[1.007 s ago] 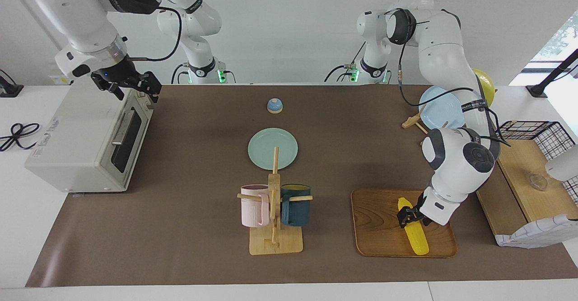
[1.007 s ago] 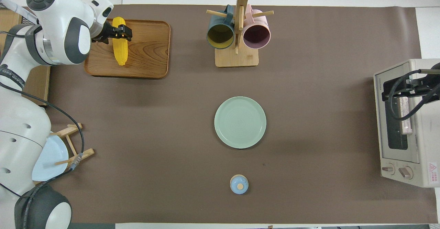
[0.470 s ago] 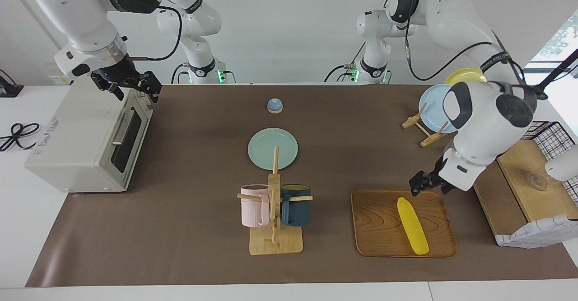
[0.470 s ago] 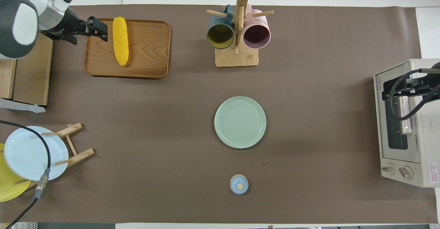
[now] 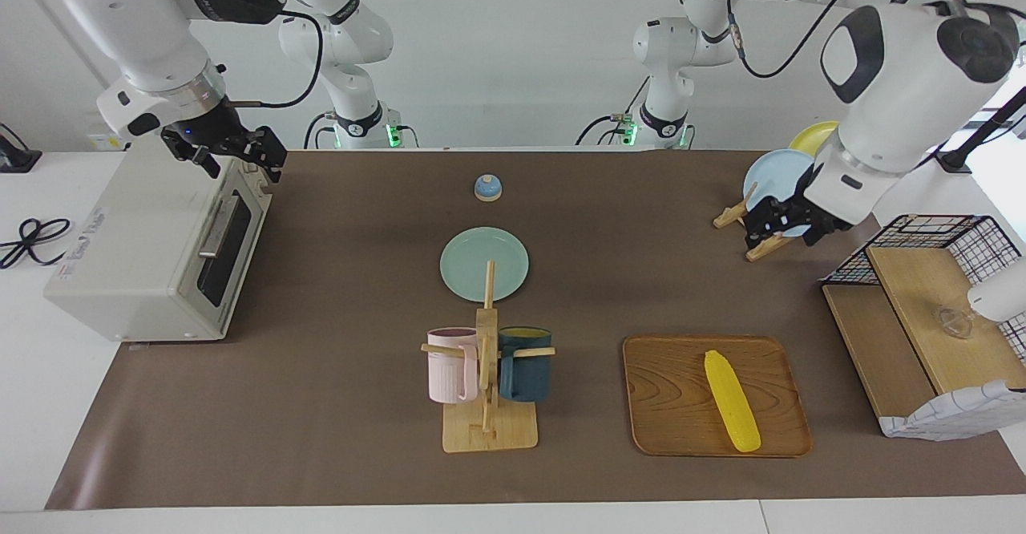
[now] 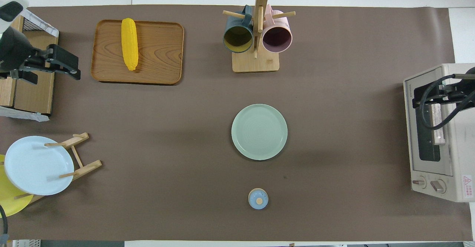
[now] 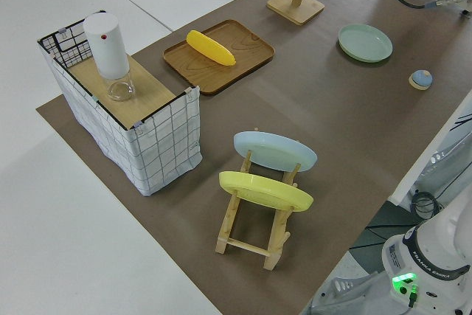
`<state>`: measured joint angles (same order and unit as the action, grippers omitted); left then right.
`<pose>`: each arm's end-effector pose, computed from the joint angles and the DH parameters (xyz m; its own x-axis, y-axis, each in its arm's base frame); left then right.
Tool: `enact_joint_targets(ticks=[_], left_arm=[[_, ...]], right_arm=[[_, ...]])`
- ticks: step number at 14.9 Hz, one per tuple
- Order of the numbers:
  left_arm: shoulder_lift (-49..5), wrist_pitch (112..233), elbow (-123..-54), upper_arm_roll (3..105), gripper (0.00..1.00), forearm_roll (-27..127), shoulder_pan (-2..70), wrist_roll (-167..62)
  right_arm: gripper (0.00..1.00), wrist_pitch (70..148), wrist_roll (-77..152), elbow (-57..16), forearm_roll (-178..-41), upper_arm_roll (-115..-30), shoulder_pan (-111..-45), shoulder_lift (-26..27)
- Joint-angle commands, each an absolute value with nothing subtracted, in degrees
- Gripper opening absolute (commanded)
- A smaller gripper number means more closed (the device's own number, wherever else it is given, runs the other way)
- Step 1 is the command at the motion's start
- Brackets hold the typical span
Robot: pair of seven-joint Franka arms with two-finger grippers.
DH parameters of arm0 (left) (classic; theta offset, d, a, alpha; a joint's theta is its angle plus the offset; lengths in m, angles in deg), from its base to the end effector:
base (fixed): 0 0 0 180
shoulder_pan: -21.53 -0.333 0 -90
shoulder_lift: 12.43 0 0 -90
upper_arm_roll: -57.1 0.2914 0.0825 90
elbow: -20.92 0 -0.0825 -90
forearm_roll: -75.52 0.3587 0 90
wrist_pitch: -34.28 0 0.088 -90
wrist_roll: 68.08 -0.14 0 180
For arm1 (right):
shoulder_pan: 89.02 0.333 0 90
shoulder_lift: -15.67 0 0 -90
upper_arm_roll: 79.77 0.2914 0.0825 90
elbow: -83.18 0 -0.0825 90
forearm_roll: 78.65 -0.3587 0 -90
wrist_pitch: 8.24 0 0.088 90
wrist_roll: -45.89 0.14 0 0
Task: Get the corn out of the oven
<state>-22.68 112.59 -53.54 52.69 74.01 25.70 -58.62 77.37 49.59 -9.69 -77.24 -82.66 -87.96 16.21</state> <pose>0.5481 -0.0828 0.5717 0.9932 0.0106 -0.1159 0.0131 -0.9997 0.0212 0.5121 -0.0201 0.5437 0.9885 -0.0980 -0.1152 -0.0949 -0.9950 0.0316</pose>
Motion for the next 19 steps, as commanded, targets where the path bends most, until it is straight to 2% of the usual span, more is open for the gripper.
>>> enact_joint_targets(ticks=[1, 4, 9, 19], left_arm=[[-13.7, 113.0, -65.8, 52.9, 1.00, 74.9, 26.4, -57.4], [-9.8, 115.2, -72.5, 52.8, 1.00, 74.9, 26.5, -57.4], [-10.4, 121.9, -72.4, 52.9, 1.00, 74.6, 27.3, -57.5], [-10.6, 120.9, -72.1, 53.1, 1.00, 74.5, 27.3, -57.3]], right_arm=[[1.00, 77.4, 49.1, -9.9, -77.7, -82.6, -88.4, 16.8], [1.00, 77.4, 49.1, -9.9, -77.8, -82.6, -88.5, 16.7], [1.00, 77.4, 49.1, -9.9, -77.7, -82.6, -88.4, 16.7], [1.00, 77.4, 49.1, -9.9, -77.8, -82.6, -88.4, 16.8]])
